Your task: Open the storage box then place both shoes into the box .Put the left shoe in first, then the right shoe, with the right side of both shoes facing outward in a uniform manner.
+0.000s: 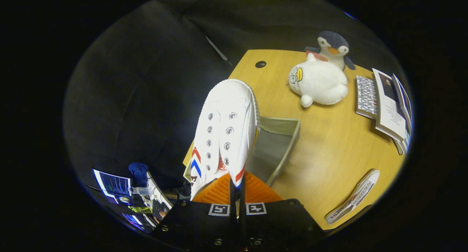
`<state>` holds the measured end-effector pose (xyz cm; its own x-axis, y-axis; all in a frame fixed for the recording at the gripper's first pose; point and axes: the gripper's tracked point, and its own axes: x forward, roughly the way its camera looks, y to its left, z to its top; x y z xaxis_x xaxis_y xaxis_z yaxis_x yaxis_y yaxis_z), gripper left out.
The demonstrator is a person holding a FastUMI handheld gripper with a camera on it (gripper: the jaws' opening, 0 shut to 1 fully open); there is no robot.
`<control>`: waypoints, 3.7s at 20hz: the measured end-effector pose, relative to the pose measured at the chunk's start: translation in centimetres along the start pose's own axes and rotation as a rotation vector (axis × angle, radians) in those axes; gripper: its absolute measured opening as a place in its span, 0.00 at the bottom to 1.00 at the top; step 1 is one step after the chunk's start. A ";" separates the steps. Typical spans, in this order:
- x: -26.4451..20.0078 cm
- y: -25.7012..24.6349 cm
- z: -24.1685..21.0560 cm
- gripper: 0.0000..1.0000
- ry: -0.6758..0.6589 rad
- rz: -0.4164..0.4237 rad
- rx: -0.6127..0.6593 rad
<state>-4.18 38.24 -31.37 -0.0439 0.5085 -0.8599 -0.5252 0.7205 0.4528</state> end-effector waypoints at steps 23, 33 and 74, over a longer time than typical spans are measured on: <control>5.9 -0.1 0.6 0.65 0.127 -0.117 -0.008; -4.9 -5.3 1.2 0.65 -0.044 -0.081 0.097; -7.4 -38.2 -22.1 0.01 0.117 -0.482 0.411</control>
<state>-2.61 -3.47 -47.54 0.0107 0.0448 -0.9989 -0.1422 0.9889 0.0428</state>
